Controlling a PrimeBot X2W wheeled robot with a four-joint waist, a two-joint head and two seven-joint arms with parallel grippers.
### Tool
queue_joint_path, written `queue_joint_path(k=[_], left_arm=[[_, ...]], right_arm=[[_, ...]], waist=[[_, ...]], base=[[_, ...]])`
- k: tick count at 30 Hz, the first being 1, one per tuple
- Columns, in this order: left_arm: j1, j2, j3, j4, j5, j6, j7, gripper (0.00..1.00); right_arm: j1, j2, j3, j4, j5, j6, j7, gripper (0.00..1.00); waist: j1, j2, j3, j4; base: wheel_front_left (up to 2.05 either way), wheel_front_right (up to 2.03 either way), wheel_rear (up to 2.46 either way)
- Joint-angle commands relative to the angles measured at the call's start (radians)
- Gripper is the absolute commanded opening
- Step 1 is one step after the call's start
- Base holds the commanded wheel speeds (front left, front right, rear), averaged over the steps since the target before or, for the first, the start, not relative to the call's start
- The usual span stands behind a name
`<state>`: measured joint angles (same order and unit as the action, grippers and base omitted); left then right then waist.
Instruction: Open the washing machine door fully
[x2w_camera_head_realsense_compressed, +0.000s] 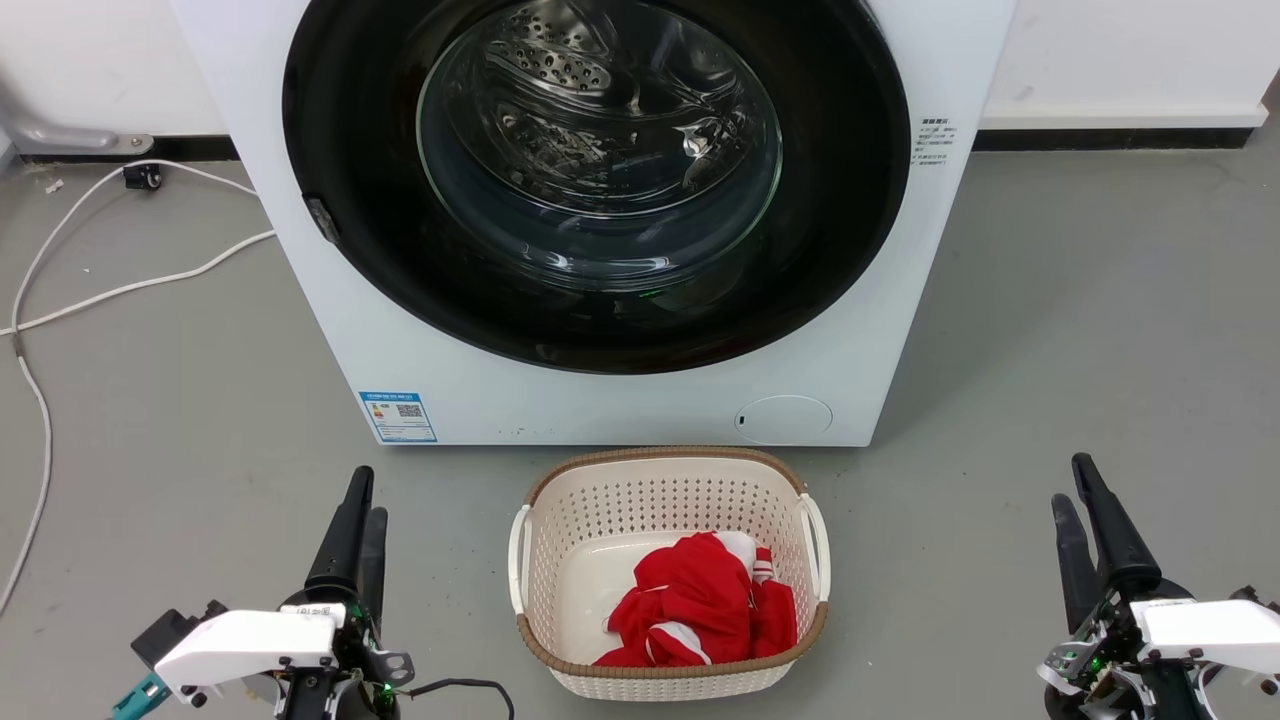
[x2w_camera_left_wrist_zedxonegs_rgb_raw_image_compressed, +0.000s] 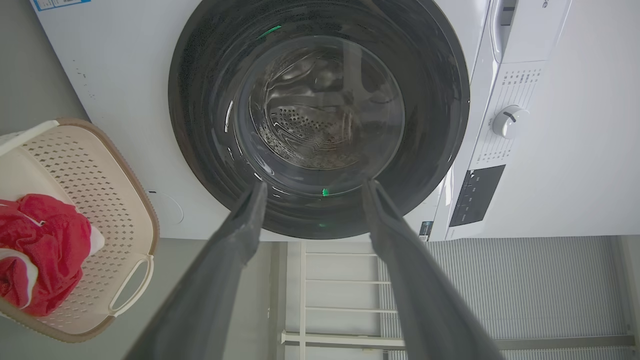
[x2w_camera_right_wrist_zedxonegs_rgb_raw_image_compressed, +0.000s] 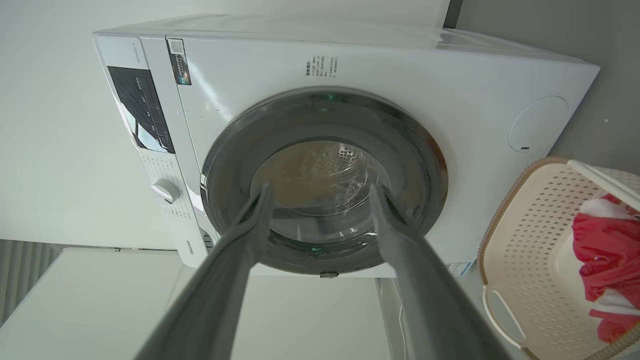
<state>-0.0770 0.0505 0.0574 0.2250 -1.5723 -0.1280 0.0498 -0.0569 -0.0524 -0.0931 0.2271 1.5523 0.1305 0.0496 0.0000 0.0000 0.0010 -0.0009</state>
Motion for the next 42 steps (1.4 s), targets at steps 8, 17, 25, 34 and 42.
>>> queue_joint_path(k=[8, 17, 25, 34, 42], left_arm=[[-0.011, 0.005, 0.009, -0.071, 0.162, -0.002, -0.039, 1.00], [-0.010, 0.002, 0.002, -0.129, 0.308, -0.002, -0.076, 1.00], [-0.005, 0.002, -0.006, -0.168, 0.465, -0.002, -0.105, 1.00], [0.006, 0.002, -0.013, -0.188, 0.656, -0.002, -0.135, 1.00], [0.014, 0.002, -0.027, -0.181, 0.786, -0.003, -0.161, 1.00]], right_arm=[[-0.006, -0.002, 0.016, -0.072, -0.190, 0.000, -0.040, 1.00], [0.007, -0.001, 0.033, -0.135, -0.420, 0.000, -0.076, 1.00], [0.022, -0.001, 0.053, -0.174, -0.626, 0.000, -0.106, 1.00], [0.038, 0.000, 0.070, -0.193, -0.837, 0.000, -0.136, 1.00], [0.051, 0.000, 0.073, -0.201, -0.959, 0.000, -0.141, 1.00]], waist=[[0.0000, 0.0000, -0.001, 0.001], [0.0000, 0.0000, -0.001, 0.004], [0.0000, 0.0000, -0.001, 0.005], [0.0000, 0.0000, -0.002, 0.004], [0.0000, 0.0000, -0.004, 0.004]], base=[[0.00, 0.00, 0.00], [0.00, 0.00, 0.00], [0.00, 0.00, 0.00], [0.00, 0.00, 0.00], [0.00, 0.00, 0.00]])
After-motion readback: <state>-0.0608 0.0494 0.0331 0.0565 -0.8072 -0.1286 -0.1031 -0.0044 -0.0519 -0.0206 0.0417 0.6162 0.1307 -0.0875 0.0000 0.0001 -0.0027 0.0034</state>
